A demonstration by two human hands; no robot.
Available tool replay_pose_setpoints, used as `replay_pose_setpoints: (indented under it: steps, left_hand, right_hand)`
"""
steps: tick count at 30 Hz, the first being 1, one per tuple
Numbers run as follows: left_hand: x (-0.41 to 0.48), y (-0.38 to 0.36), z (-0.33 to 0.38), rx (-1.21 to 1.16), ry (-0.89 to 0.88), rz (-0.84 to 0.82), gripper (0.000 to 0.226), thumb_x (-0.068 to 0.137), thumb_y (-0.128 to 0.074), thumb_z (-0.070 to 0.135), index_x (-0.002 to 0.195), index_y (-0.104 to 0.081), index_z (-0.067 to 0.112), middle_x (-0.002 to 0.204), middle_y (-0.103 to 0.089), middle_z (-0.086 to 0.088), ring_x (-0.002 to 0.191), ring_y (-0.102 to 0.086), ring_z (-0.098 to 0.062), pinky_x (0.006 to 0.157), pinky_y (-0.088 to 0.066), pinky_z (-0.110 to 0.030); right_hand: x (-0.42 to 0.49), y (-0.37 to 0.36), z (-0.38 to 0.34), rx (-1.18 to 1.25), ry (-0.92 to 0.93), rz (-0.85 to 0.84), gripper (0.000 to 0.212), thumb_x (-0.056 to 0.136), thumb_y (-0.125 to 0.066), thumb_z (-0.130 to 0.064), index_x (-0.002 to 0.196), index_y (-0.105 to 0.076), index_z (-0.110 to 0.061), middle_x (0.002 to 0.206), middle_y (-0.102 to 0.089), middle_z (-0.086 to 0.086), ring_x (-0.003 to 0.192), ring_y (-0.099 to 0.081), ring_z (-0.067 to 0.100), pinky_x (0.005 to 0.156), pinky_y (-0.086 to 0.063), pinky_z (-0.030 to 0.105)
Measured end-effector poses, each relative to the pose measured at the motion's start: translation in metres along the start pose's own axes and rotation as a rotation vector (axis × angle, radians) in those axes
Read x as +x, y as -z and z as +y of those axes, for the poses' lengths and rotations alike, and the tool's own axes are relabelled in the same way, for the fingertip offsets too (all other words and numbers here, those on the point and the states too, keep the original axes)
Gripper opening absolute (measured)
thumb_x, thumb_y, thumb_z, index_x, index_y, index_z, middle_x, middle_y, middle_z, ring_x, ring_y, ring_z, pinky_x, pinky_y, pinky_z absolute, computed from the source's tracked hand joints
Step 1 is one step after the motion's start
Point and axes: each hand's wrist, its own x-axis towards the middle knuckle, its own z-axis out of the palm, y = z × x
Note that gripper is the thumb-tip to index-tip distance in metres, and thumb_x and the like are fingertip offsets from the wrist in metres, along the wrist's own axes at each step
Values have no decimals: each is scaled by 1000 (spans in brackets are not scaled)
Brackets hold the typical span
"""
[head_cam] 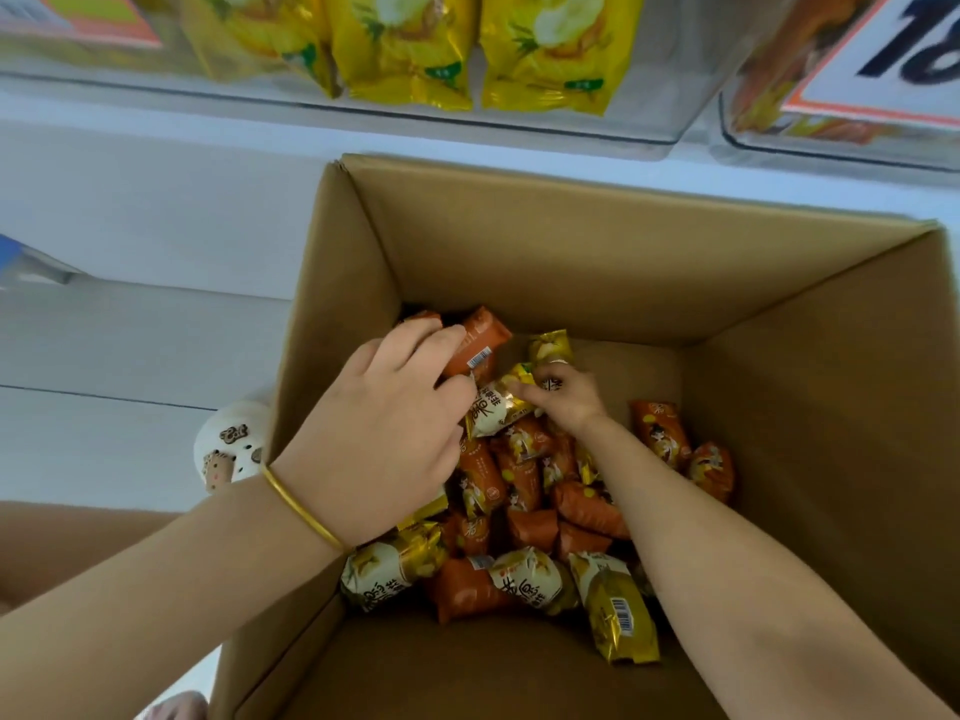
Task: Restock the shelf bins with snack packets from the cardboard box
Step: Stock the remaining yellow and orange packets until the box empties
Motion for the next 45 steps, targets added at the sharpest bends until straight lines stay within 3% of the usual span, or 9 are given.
replay_pose_setpoints:
  steps: [4,7,12,16,19,23,33,37,45]
  left_hand:
    - [7,7,3,-81,69,-86,32,87,-50,28,113,-65,17,134,-52,-11,128,-44,-30,98,-43,-43]
    - [14,8,5,-249,284,-311,47,94,-45,39,135,-42,16,141,-43,-7,128,-40,-24,105,-37,-37]
    - [20,24,18,-1238,778,-503,61,88,-59,47,133,-39,11,118,-62,-9,96,-68,-22,87,-55,-38]
    - [14,32,28,-1552,732,-396,49,85,-65,39,120,-57,6,101,-71,-14,89,-71,-24,77,-59,-38]
    - [8,37,25,-1508,684,-305,65,76,-74,39,126,-48,5,103,-70,-14,86,-72,-20,69,-59,-32]
    - [3,55,17,-1125,616,-93,58,73,-79,32,115,-42,14,99,-60,-3,83,-67,-12,70,-59,-31]
    - [9,68,-1,-812,446,-16,66,69,-81,32,126,-48,24,109,-57,8,98,-57,-10,83,-48,-27]
    - [11,66,0,-782,464,8,56,70,-81,31,112,-45,22,93,-54,10,85,-54,-4,63,-42,-19]
    - [20,54,12,-923,464,80,59,69,-83,21,115,-47,20,103,-58,8,89,-56,0,65,-43,-11]
  right_hand:
    - [-48,24,-2,124,136,75,55,77,-76,-42,125,-58,-21,130,-39,3,117,-42,16,101,-31,24]
    - [-88,42,-16,436,132,23,60,76,-77,-39,128,-53,-21,131,-53,1,117,-55,17,101,-47,39]
    - [-155,53,-33,691,251,-111,38,78,-72,-34,112,-62,-18,114,-68,3,104,-65,15,92,-54,38]
    - [-188,50,-33,624,360,-76,57,73,-68,-49,121,-59,-19,121,-64,1,107,-65,15,91,-55,42]
    - [-200,52,-27,653,385,-45,48,81,-57,-54,118,-60,-23,120,-63,-1,107,-64,12,85,-57,41]
    - [-207,65,-25,520,415,76,15,96,-55,-19,103,-67,-21,122,-59,-6,95,-61,6,64,-56,25]
    - [-225,109,-56,-12,527,-53,89,80,-76,-16,145,-22,-44,128,-40,-8,98,-61,12,70,-52,20]
    - [-226,123,-60,-49,497,-1,69,71,-82,-11,127,-47,-28,116,-50,-4,97,-57,9,74,-52,16]
    - [-216,107,-60,129,558,18,62,71,-77,4,121,-49,-21,118,-55,-1,107,-58,11,85,-56,29]
